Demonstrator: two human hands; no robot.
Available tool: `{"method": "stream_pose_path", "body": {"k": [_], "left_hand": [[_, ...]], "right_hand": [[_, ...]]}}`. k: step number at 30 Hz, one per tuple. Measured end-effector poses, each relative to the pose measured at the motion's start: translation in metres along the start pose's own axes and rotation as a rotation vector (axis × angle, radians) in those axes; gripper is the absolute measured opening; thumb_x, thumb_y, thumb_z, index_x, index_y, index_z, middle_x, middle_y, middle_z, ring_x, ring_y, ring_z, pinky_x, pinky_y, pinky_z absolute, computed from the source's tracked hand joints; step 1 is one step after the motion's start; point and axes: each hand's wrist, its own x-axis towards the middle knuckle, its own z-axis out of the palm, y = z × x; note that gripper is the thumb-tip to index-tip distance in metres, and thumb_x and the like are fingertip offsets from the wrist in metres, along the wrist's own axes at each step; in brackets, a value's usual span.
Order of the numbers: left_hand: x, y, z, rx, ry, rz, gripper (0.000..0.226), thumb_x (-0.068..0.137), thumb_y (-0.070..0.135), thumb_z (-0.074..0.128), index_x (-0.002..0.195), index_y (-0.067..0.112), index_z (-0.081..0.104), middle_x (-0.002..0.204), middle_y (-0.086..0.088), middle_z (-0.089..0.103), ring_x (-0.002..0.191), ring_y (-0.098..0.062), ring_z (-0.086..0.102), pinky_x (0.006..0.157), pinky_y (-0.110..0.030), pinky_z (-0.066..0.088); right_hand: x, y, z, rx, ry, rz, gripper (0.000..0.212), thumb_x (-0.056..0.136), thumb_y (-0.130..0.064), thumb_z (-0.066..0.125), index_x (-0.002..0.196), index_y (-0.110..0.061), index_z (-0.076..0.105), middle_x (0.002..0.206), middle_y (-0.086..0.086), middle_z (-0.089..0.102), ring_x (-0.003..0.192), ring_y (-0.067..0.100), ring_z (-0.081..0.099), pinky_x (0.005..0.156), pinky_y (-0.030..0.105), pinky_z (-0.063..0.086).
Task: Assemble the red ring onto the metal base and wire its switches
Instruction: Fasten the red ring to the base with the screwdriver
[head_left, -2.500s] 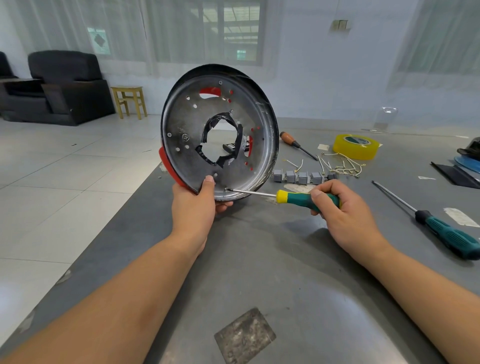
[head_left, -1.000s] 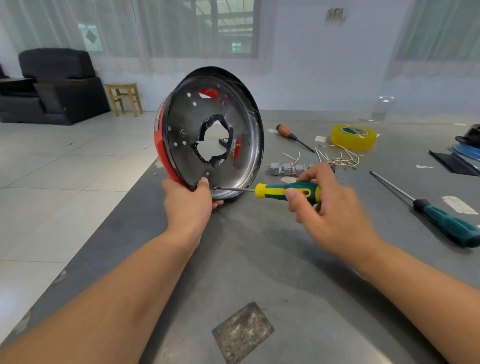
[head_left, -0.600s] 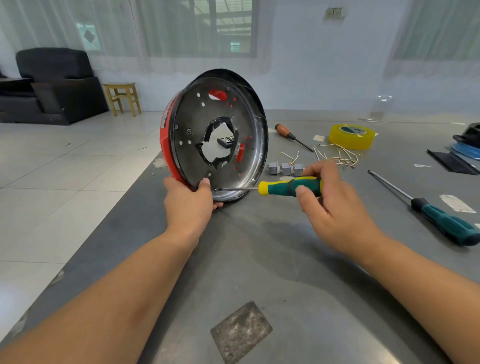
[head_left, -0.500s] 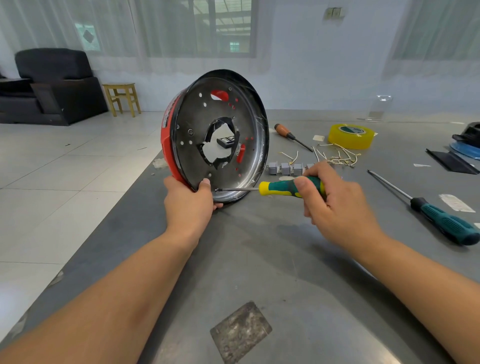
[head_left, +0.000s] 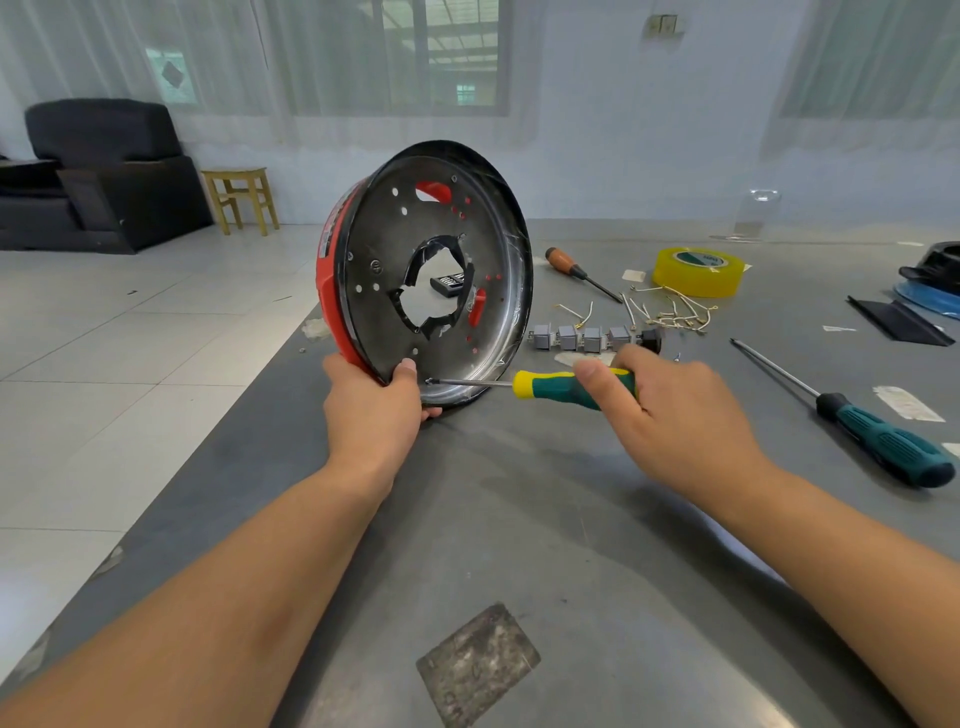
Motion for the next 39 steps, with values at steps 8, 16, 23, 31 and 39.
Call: {"method": "stream_pose_path", "body": {"k": [8,16,23,31,39], "left_hand": [[0.002,-0.001,0.001,-0.029,0.007,-0.003,0.026,0.100,0.022,0.065,0.115,0.019,0.043,0.106,0.008,0.062,0.059,-0.016,0.076,0.067,-0.032,0.064],[0.004,-0.003,0.000,0.016,0.006,0.002,0.027,0.099,0.026,0.065,0.114,0.022,0.043,0.102,0.007,0.064,0.068,-0.023,0.078,0.079,-0.046,0.066],[0.003,-0.003,0.001,-0.012,0.017,0.007,0.024,0.100,0.023,0.064,0.110,0.022,0.042,0.104,0.008,0.063,0.058,-0.017,0.076,0.070,-0.036,0.064],[0.003,-0.004,0.000,0.021,0.009,0.013,0.028,0.099,0.026,0.065,0.114,0.023,0.043,0.103,0.008,0.063,0.071,-0.022,0.078,0.081,-0.046,0.065],[0.005,-0.005,0.000,0.011,0.009,0.003,0.030,0.097,0.027,0.066,0.116,0.022,0.043,0.103,0.008,0.064,0.080,-0.028,0.078,0.084,-0.048,0.064]], "right_hand": [[-0.003,0.002,-0.006,0.287,-0.110,-0.191,0.027,0.089,-0.045,0.045,0.109,-0.041,0.027,0.074,-0.005,0.056,0.061,0.008,0.053,0.051,0.032,0.035],[0.004,0.002,-0.002,0.027,-0.064,-0.010,0.067,0.086,-0.077,0.003,0.085,-0.028,0.049,0.067,0.002,0.060,0.068,0.027,0.059,0.061,0.040,0.049],[0.000,0.010,-0.005,0.331,-0.199,-0.138,0.026,0.095,-0.053,0.047,0.111,-0.040,0.032,0.083,-0.001,0.057,0.064,0.005,0.052,0.055,0.036,0.041],[0.007,0.007,0.003,0.101,-0.101,0.053,0.067,0.086,-0.081,0.009,0.092,-0.027,0.049,0.070,0.000,0.061,0.066,0.021,0.058,0.055,0.037,0.044],[0.002,0.003,-0.002,0.200,-0.092,-0.068,0.037,0.094,-0.065,0.039,0.109,-0.031,0.039,0.069,-0.006,0.057,0.059,0.014,0.054,0.051,0.036,0.039]]}}
